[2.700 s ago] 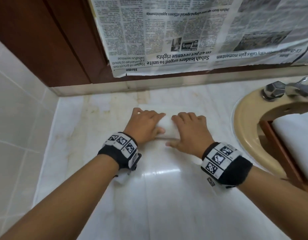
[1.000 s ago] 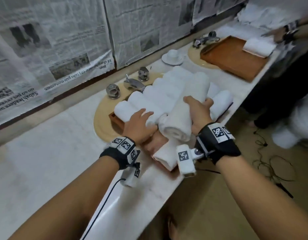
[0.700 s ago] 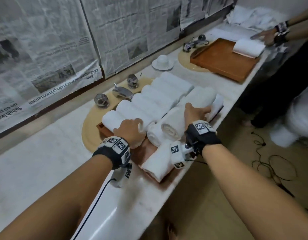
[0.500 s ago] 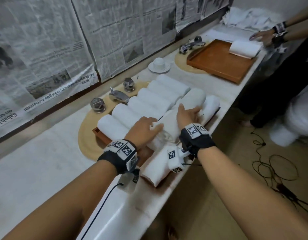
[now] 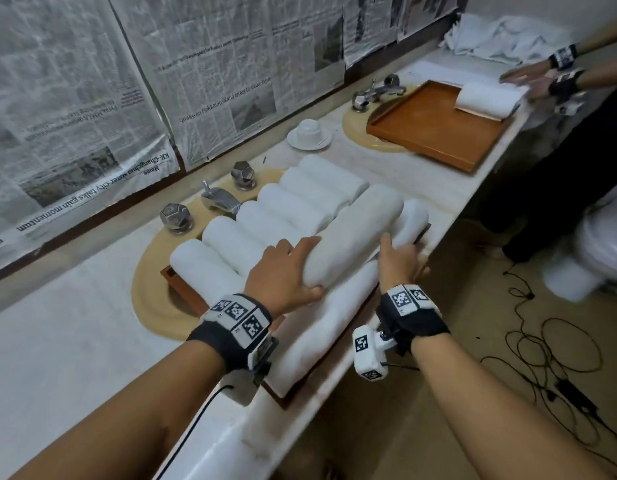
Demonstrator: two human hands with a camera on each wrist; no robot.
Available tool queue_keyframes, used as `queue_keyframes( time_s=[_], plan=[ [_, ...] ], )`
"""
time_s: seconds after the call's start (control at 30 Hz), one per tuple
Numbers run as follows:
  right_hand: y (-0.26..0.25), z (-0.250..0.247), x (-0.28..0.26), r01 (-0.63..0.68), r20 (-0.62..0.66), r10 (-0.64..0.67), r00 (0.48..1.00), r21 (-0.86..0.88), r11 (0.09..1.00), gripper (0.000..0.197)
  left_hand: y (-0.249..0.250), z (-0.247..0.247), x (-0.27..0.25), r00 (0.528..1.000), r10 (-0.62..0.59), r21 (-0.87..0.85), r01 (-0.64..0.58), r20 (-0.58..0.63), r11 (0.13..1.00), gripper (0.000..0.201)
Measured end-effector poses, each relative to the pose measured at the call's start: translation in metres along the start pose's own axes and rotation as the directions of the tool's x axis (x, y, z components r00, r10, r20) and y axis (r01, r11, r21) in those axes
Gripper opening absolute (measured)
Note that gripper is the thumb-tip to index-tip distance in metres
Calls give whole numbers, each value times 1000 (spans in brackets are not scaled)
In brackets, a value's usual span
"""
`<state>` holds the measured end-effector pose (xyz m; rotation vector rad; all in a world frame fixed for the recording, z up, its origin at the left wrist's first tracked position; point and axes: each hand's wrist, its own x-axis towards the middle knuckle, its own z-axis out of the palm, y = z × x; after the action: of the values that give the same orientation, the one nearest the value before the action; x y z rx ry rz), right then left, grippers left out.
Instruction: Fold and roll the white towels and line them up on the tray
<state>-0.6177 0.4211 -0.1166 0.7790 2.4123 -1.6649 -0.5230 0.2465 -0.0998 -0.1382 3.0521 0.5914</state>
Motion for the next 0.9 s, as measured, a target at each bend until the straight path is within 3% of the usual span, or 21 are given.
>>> queue_keyframes(
  time_s=[0.13,0.27,0.4,0.53,0.63,0.7,0.77,0.83,0.9],
  plan=[
    [-28,5,9,20,113,-25,993,45,999,50,-5,-2,9,999,-34,-87,38,40,996,88],
    [-50,9,12,-177,230,119,966,246,953,71,-8,-9,12,991,-50,-259,81,124,962,93],
    [-59,9,20,15,101,-58,993,387,922,50,-10,-11,14,984,-52,-282,99,170,954,80],
    [-55,3,36,135,87,-155,984,199,971,46,6,-12,16,985,-28,-53,38,169,998,86],
    [-41,0,43,208,-36,-207,978,18,978,46,2,-14,25,968,-4,-25,11,251,1000,97],
    [-22,1,39,134,-118,-128,985,41,990,60,-7,-23,30,946,40,-149,9,322,989,106],
    [-5,1,30,-18,-111,41,993,205,979,71,-20,-40,41,951,35,-327,70,306,943,100],
    [11,6,27,-196,-4,215,977,395,898,71,-47,-53,67,985,-73,-407,132,157,904,80],
    [23,13,32,-351,117,338,934,486,801,79,-86,-60,101,975,-220,-327,222,46,919,76]
  ],
)
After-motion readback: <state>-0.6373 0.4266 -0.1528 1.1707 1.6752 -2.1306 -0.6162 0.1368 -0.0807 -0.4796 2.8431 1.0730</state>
